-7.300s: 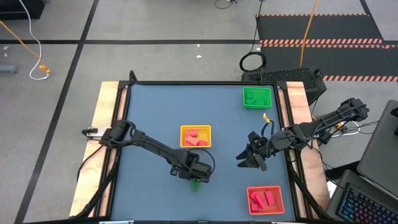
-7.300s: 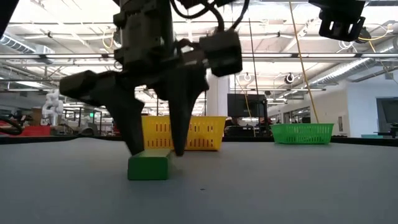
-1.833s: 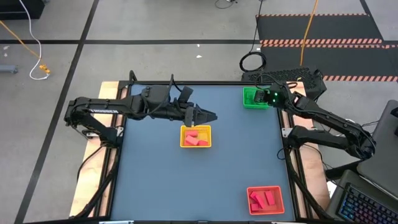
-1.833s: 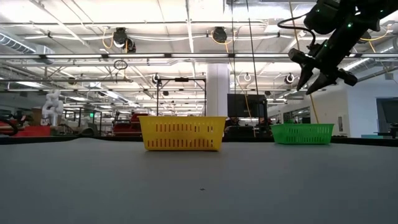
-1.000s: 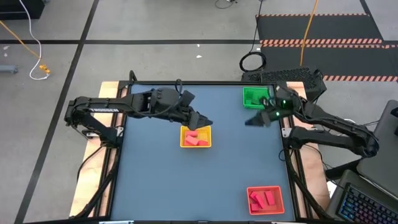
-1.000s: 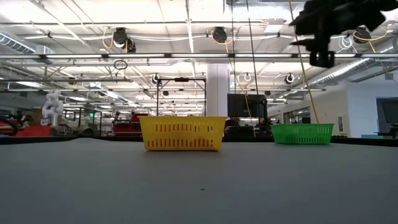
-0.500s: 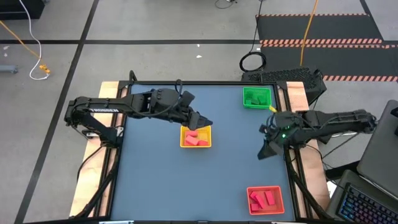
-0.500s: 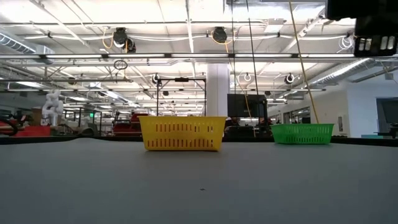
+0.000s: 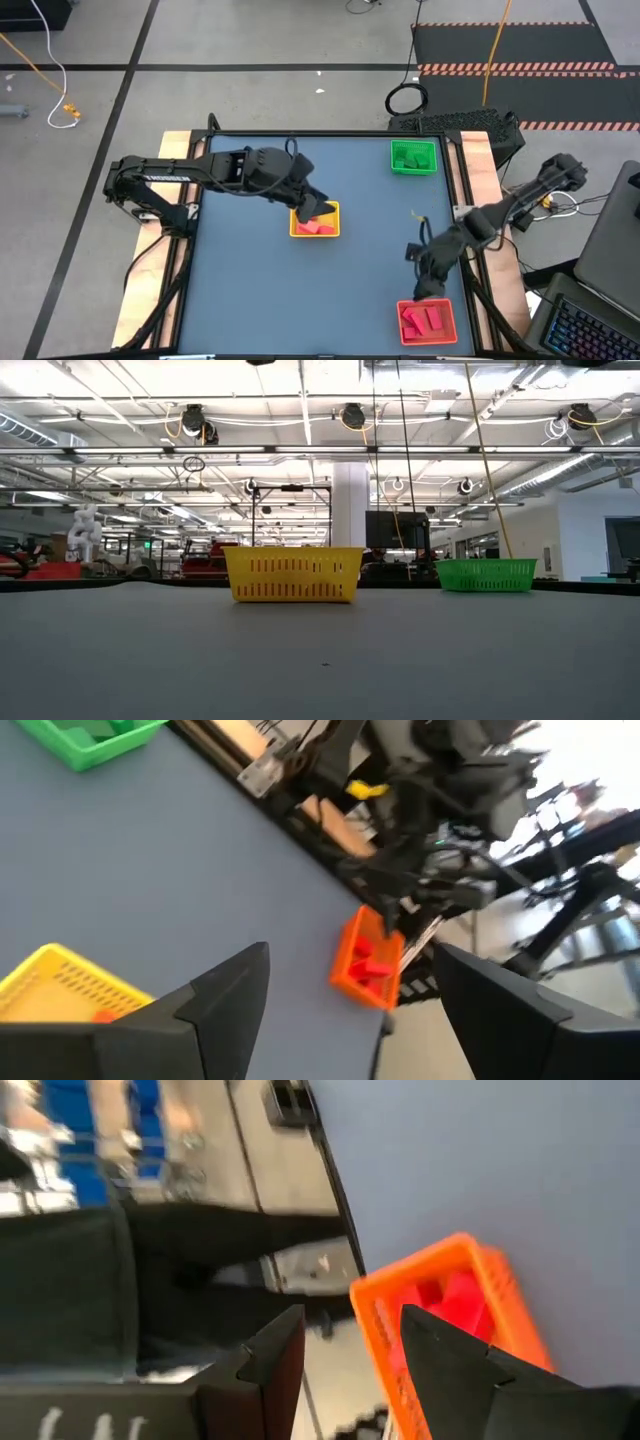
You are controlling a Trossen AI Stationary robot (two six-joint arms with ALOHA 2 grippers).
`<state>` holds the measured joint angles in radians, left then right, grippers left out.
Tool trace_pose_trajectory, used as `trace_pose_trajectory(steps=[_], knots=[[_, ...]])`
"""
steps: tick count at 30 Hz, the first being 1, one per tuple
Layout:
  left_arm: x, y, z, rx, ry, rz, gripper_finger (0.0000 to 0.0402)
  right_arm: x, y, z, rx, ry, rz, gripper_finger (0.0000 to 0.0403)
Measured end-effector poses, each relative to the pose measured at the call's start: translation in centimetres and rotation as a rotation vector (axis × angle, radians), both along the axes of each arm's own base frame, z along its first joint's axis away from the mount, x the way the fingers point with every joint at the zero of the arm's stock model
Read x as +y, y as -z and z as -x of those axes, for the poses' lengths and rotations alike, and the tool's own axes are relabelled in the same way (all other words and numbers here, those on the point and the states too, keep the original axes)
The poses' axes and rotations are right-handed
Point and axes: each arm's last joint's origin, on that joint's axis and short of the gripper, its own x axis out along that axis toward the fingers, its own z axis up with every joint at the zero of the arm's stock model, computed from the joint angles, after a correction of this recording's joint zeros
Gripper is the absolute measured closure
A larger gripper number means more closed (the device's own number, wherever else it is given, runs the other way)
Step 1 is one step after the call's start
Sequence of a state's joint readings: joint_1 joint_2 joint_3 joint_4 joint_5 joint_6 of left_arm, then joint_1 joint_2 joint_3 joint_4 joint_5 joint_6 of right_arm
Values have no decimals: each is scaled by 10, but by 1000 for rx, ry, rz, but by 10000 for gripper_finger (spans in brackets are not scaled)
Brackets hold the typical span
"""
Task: Sort & place blocks by color
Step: Adjust the red block in the orange basket
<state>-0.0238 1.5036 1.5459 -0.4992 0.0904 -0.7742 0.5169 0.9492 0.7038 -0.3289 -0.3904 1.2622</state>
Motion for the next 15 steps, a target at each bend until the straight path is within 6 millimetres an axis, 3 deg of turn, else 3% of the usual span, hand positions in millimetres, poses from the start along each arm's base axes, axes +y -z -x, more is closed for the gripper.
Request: trace_pose_trajectory(steps=[11, 15], knots=[[0, 9, 5, 94, 76, -140, 121, 50, -27, -33, 107, 19, 109, 243], [0, 9, 5, 91, 91, -168, 121, 68, -25, -46, 123, 17, 86, 243]])
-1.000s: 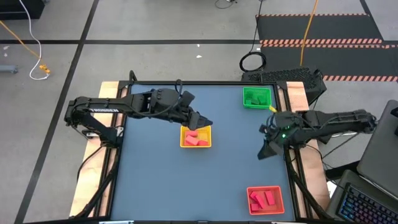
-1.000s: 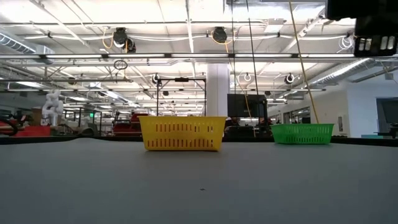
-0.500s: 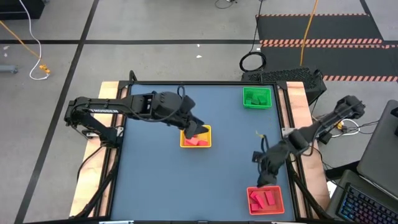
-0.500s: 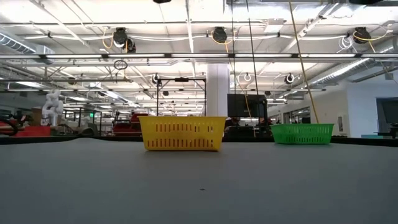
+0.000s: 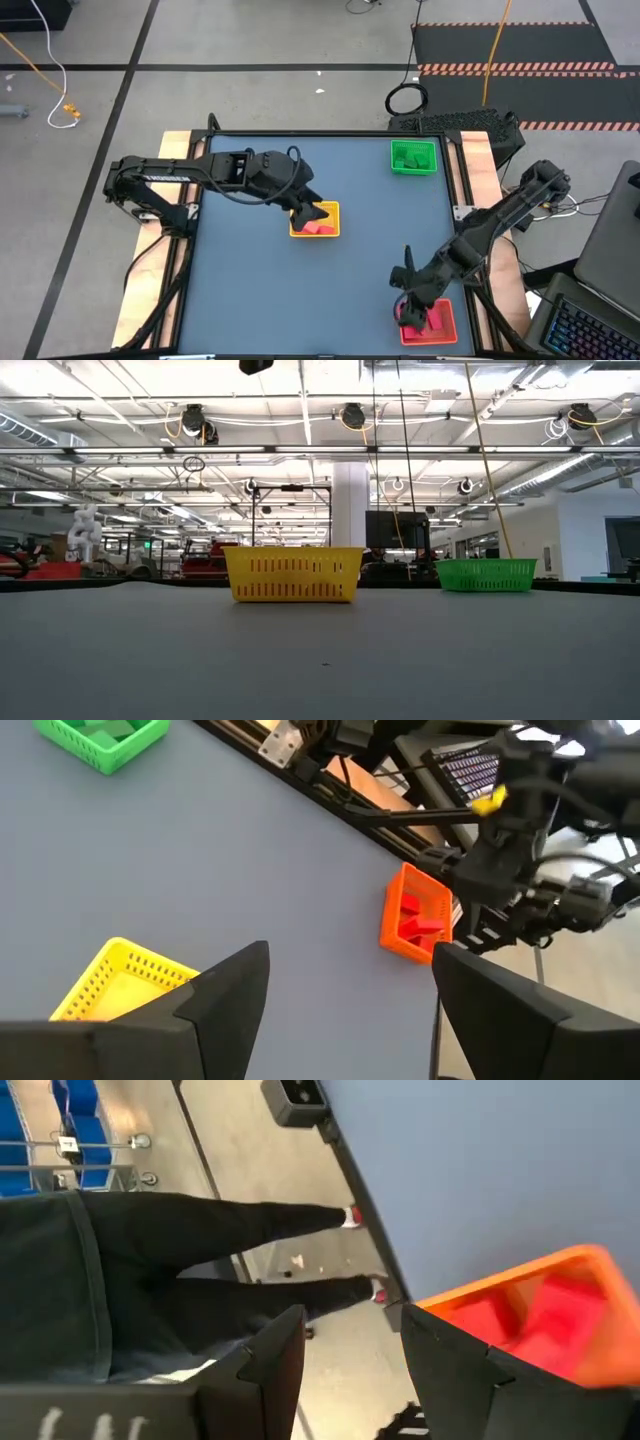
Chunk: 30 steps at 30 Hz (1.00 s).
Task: Sort & place blocks by color
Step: Adjust the red block in the orange basket
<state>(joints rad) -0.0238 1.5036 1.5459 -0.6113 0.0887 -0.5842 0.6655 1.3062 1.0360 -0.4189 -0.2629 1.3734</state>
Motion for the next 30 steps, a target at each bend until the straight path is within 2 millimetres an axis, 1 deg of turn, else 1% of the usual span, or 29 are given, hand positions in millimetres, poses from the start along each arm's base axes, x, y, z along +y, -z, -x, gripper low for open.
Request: trace_pose_trajectory(steps=[2, 6, 9, 12, 14, 19, 23, 26, 30], knots=[[0, 0, 0, -1, 2, -4, 121, 8, 7, -1, 59, 20, -8, 243], [0, 0, 0, -1, 3, -4, 121, 21, 28, 2, 238, 37, 6, 243], [-1, 0, 0, -2, 9, -10, 121, 32, 39, 3, 307, 54, 9, 243], [-1, 0, 0, -3, 16, -22, 121, 39, 47, 5, 364, 81, 16, 243], [-1, 0, 0, -3, 18, -25, 121, 41, 50, 5, 386, 110, 20, 243], [-1, 0, 0, -4, 19, -25, 121, 42, 50, 5, 374, 203, 29, 243], [-1, 0, 0, -3, 18, -22, 121, 38, 54, 11, 481, 241, 68, 243], [-2, 0, 0, -2, 10, -9, 121, 36, 57, 18, 557, 239, 101, 243], [-4, 0, 0, 1, 0, 15, 121, 40, 57, 22, 562, 230, 95, 243]])
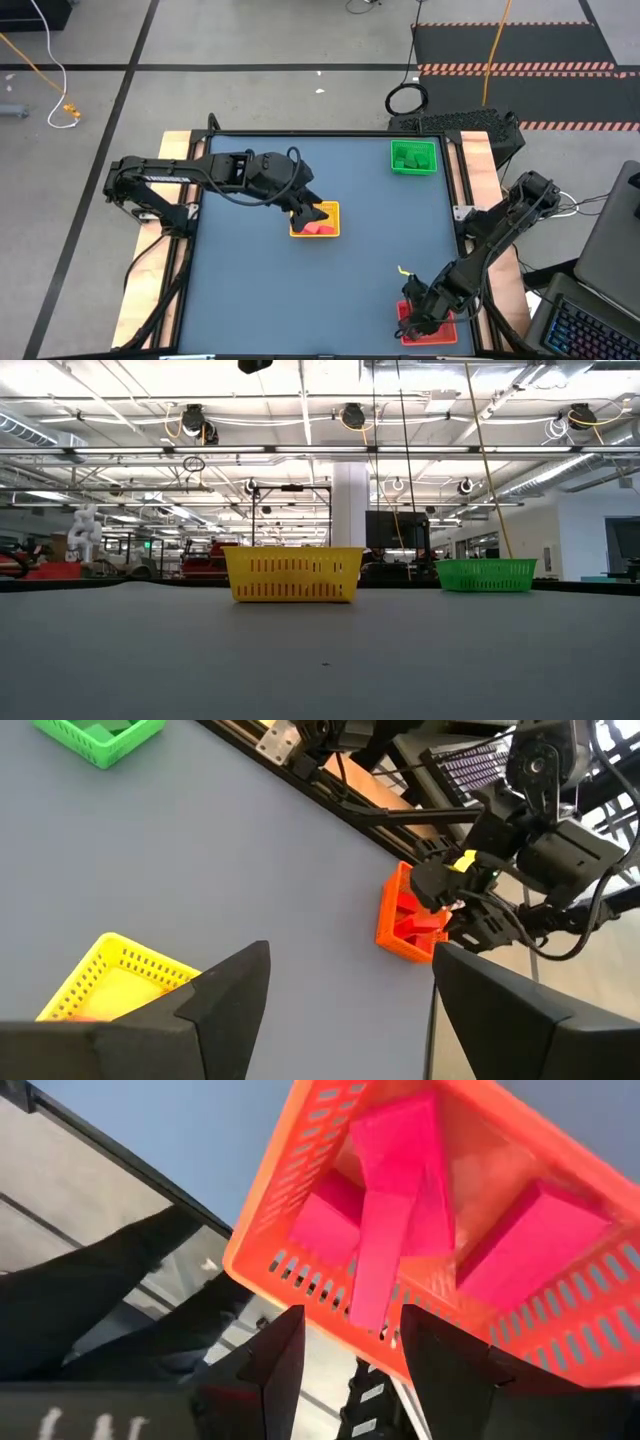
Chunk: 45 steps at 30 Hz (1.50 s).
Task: Sort & place blocks by color
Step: Adjust the red block in the orange basket, then return to Home Position
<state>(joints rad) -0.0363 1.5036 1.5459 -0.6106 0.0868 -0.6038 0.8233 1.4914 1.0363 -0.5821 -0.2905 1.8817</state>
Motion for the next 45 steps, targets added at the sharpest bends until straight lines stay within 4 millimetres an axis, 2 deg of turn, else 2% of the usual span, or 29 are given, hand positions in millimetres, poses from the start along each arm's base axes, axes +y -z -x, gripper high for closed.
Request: trace_pose_trajectory(steps=[6, 12, 20, 25, 32, 41, 45], knots=[[-5, 0, 0, -1, 9, -3, 121, 9, -4, -2, -96, 62, -22, 246], [-6, 0, 0, -1, 9, -2, 121, 3, 0, 1, -83, 118, 72, 274], [-5, 0, 0, -2, 11, -9, 121, 4, -1, -2, -142, 136, 81, 303], [-5, 0, 0, -3, 15, -15, 121, 5, 5, -3, -127, 133, 93, 307], [-5, 0, 0, -2, 14, -14, 121, 2, 11, 4, -1, 137, 95, 307], [-5, 0, 0, -2, 15, -14, 121, -3, -2, 9, -70, 113, 97, 307], [-5, 2, 2, 21, 18, -20, 121, -3, -6, 6, -232, 62, 142, 307]])
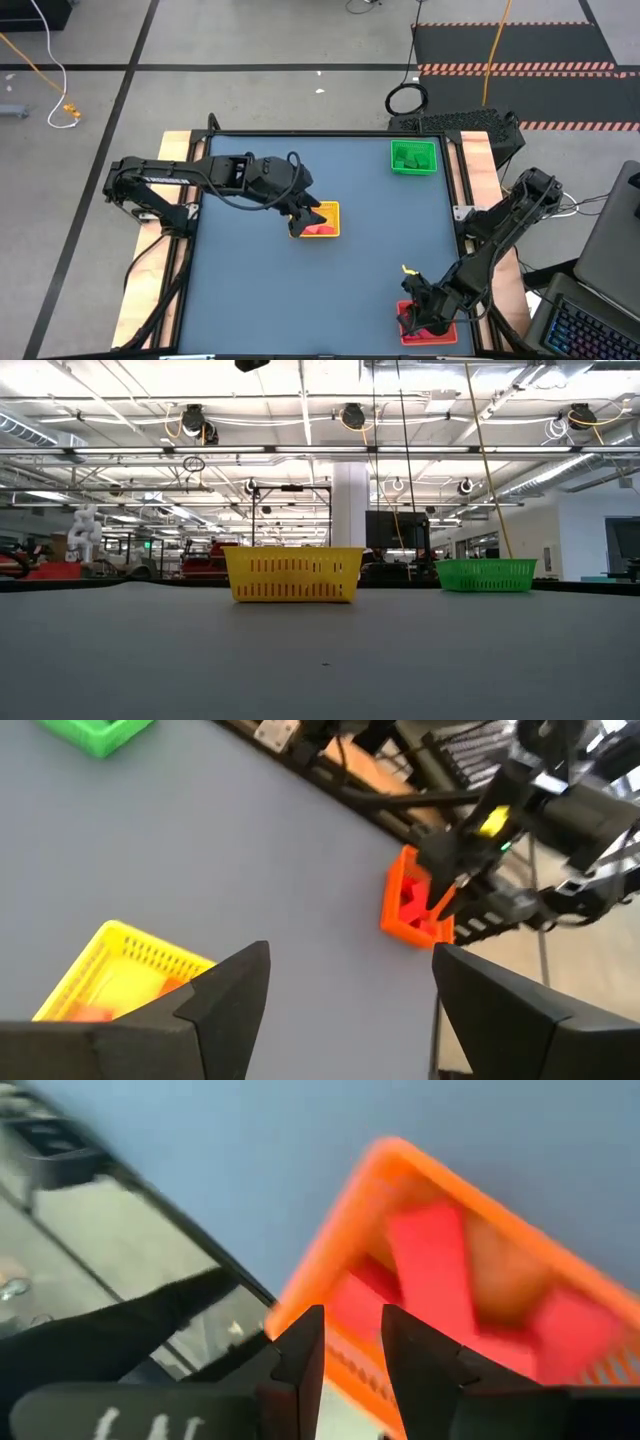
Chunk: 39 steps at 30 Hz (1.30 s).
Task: Sort & place blocks by color
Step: Return to Home Position
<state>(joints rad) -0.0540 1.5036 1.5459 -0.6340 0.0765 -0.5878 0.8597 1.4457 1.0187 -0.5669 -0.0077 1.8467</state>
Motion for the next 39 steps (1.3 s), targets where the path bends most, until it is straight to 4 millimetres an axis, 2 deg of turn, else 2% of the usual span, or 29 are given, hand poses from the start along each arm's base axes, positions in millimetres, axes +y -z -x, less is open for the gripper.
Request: trace_pose_trajectory(steps=[3, 6, 10, 15, 17, 21, 24, 26, 31, 36, 39], knots=[[-2, 4, 3, 44, 15, -17, 121, -3, -7, -2, -139, -52, 71, 307], [-5, 3, 3, 35, 47, -48, 121, -15, -16, -5, -248, -86, 165, 307], [-10, -4, -2, -75, 108, -120, 121, -40, -41, -8, -452, -164, 331, 307], [-14, -14, -7, -213, 217, -304, 121, -72, -74, -3, -686, -417, 588, 307], [-14, -16, -8, -248, 233, -358, 121, -83, -84, 2, -741, -487, 668, 307], [-10, -20, -10, -267, 132, -430, 130, -103, -96, 12, -778, -528, 780, 308], [-8, -21, -10, -271, 83, -478, 172, -115, -104, 21, -791, -517, 838, 315], [-10, -22, -10, -270, 92, -511, 219, -120, -109, 27, -819, -530, 869, 328], [-15, -21, -9, -275, 145, -585, 375, -131, -119, 43, -881, -574, 911, 391], [-15, -31, 2, -300, 174, -581, 395, -144, -108, 63, -932, -534, 845, 397], [-13, -40, 19, -293, 188, -594, 398, -150, -95, 74, -983, -502, 771, 401]])
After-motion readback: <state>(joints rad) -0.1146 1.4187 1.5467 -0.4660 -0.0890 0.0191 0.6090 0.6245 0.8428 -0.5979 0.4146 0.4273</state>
